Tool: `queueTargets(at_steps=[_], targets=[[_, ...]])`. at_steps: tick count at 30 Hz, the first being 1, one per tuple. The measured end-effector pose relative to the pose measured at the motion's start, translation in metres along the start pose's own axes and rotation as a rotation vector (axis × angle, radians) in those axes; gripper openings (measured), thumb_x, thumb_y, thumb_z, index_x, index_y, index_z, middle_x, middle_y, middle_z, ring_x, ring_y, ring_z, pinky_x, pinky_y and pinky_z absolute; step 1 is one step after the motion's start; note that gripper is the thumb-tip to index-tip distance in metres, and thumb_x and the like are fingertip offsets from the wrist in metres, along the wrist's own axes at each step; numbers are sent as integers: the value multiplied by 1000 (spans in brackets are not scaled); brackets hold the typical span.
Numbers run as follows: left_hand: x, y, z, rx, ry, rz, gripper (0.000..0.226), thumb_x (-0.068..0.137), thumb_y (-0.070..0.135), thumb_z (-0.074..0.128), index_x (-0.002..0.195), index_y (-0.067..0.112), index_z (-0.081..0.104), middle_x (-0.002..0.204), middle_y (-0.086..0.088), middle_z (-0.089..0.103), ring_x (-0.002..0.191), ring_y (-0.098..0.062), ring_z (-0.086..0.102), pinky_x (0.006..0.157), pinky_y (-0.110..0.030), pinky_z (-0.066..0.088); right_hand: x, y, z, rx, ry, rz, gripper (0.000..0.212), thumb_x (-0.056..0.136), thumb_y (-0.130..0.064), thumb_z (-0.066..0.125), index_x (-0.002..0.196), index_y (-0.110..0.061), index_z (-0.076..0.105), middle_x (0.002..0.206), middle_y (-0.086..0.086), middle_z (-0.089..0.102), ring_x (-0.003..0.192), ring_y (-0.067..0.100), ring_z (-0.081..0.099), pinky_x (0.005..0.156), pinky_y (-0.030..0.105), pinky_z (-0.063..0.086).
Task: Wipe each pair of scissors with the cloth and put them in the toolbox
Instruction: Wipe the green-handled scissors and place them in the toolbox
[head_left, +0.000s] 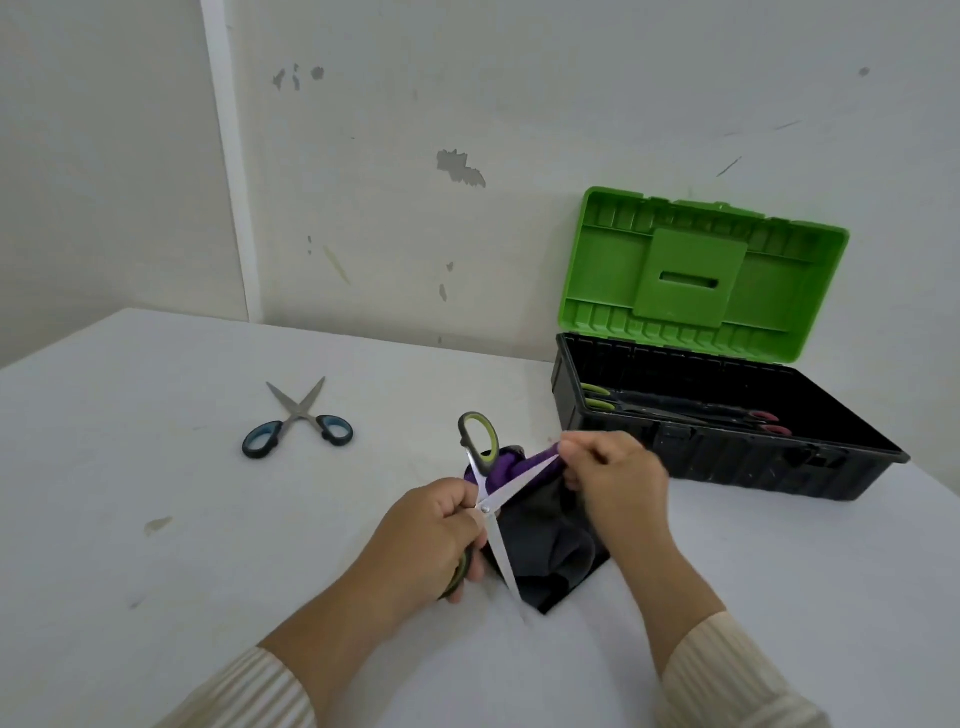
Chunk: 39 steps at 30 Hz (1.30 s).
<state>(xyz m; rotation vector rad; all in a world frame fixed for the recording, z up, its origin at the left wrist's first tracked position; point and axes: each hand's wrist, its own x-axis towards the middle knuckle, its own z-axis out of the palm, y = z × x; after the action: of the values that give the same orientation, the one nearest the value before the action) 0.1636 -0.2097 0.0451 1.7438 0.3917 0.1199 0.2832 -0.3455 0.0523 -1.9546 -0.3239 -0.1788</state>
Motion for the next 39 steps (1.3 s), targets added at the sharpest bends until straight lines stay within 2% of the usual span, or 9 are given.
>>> queueTargets(at_steps=[6, 10, 14, 17, 24, 28, 32, 35, 39], targets=[[1, 3, -14, -89, 178, 106, 20, 94, 7, 50, 83, 13, 66, 67, -2, 65, 54, -10, 58, 54, -23, 50, -1, 6, -14, 320, -47, 171, 12, 89, -8, 55, 88, -12, 66, 66, 4, 63, 55, 13, 59, 54, 25, 55], [9, -13, -26, 386, 429, 597, 18, 89, 22, 55, 94, 23, 72, 80, 18, 66, 79, 5, 58, 73, -5, 41, -9, -6, -11, 540, -314, 186, 15, 89, -7, 50, 85, -1, 63, 64, 14, 57, 52, 20, 56, 49, 28, 50], [20, -30, -28, 706, 454, 780, 23, 85, 29, 52, 92, 22, 72, 78, 13, 69, 78, -6, 49, 73, -15, 39, -11, -10, -10, 505, -502, 238, 37, 87, -35, 53, 81, 0, 64, 63, 16, 58, 51, 24, 56, 49, 32, 48], [13, -20, -21, 538, 480, 576, 6, 84, 22, 66, 87, 28, 66, 77, 16, 66, 78, -6, 55, 66, -15, 41, -16, -10, -6, 255, -537, 128, 7, 82, -12, 64, 84, -5, 65, 65, 10, 59, 53, 18, 56, 52, 26, 50], [13, -8, -28, -165, 185, -77, 6, 80, 21, 72, 79, 16, 69, 82, -8, 71, 58, -15, 47, 54, -23, 36, -20, -8, -2, 164, -546, 71, 11, 80, -2, 65, 87, -11, 65, 66, 4, 60, 53, 14, 57, 53, 20, 50], [15, -10, -32, -165, 102, -121, 38, 86, 22, 67, 49, 16, 64, 91, -5, 76, 56, -13, 44, 46, -15, 34, -21, -8, -2, 39, -467, 21, 5, 81, -13, 66, 83, -18, 66, 71, 1, 64, 58, 9, 57, 57, 18, 50], [17, -11, -27, -247, 80, -126, 32, 86, 11, 66, 55, 7, 58, 78, -12, 71, 46, -18, 49, 50, -28, 44, -20, -10, -7, -259, -178, -345, 13, 84, -14, 60, 84, -27, 59, 78, -13, 59, 72, 6, 54, 66, 16, 46], [16, -14, -20, -176, 48, -118, 26, 86, 13, 65, 62, 6, 59, 65, -12, 61, 41, -19, 46, 44, -24, 39, -32, -18, 11, -411, -263, -638, 17, 86, -14, 53, 100, -21, 61, 90, -10, 60, 89, 10, 52, 79, 23, 43], [16, -16, -14, -49, 38, -50, 29, 86, 17, 64, 60, 10, 54, 57, -14, 50, 39, -20, 35, 41, -20, 25, -32, -18, 27, -405, -349, -557, 22, 91, -14, 50, 111, -13, 60, 103, 0, 56, 94, 13, 52, 80, 11, 37]])
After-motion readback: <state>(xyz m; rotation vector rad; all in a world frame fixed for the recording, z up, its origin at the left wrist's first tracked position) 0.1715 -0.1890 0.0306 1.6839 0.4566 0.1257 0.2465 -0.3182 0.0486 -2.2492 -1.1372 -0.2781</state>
